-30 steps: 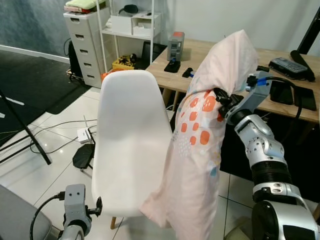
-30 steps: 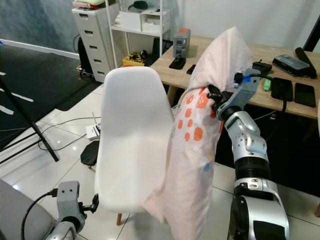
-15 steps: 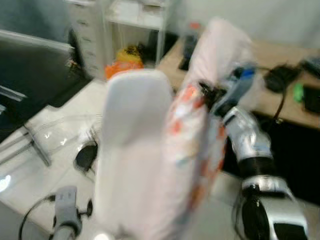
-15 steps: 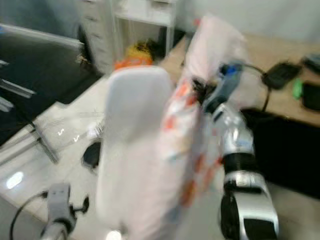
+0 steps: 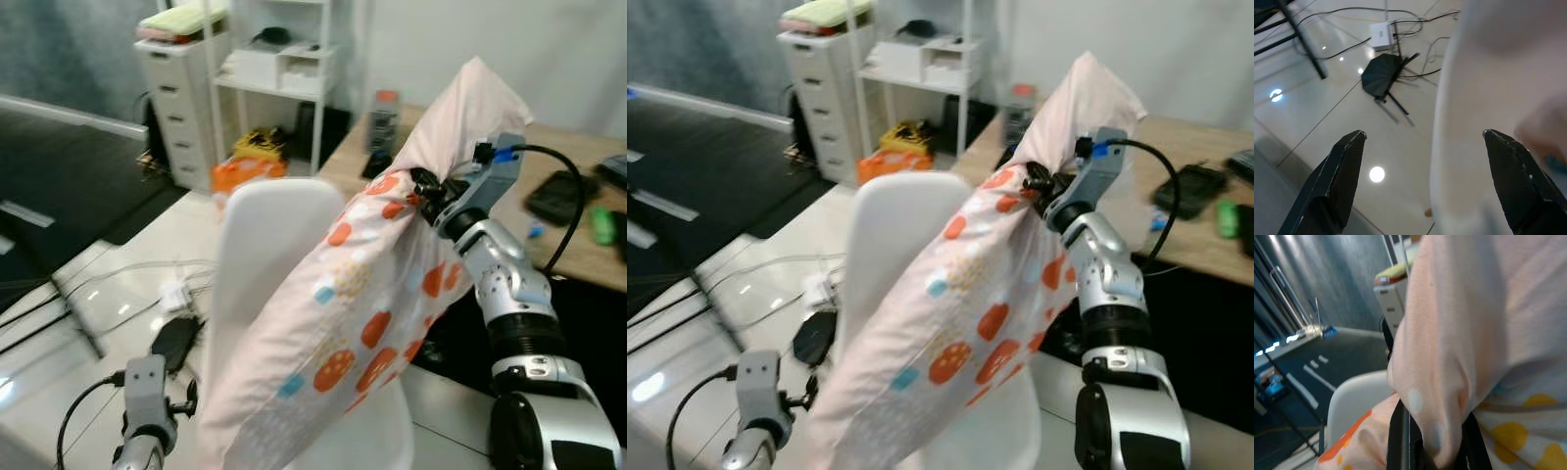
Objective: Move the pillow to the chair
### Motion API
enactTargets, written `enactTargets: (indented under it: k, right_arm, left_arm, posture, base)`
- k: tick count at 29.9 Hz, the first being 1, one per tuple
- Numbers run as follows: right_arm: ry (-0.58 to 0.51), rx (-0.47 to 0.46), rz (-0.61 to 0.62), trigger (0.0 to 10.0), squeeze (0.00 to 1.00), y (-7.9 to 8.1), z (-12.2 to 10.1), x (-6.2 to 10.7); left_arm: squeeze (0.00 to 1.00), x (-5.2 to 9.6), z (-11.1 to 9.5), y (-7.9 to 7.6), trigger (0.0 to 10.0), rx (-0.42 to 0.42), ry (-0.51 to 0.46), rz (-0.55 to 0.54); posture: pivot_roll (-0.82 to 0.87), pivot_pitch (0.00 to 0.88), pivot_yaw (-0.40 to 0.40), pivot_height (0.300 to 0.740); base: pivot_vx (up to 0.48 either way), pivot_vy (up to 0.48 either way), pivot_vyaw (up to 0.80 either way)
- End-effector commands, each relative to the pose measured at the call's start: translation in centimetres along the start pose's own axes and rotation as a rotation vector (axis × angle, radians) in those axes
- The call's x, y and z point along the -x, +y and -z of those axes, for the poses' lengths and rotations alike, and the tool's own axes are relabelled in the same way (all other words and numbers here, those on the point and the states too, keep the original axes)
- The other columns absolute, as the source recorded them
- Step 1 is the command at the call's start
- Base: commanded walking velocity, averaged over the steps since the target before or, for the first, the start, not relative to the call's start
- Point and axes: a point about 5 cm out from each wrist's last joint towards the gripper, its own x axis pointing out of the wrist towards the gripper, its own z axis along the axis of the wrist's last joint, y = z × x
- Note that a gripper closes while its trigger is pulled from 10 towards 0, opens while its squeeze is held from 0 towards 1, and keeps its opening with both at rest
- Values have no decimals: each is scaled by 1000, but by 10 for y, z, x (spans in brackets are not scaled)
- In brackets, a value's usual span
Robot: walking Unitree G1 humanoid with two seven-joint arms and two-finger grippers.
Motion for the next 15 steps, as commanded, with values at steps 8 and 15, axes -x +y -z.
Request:
enactTargets:
  k: [8,15]
  right_arm:
    - [-158,-60,-75,10000,0,13,-40,-21]
    - [-290,-154,-369,10000,0,68,-78,-41]
  left_arm:
    - [0,2,4,0,10000,-1,17,3]
    - [0,1,3,-1,10000,-3,11,5]
  posture:
    - [-169,87,-1,740]
    - [-158,88,2,740]
  base:
    - [0,0,0]
    - [0,0,0]
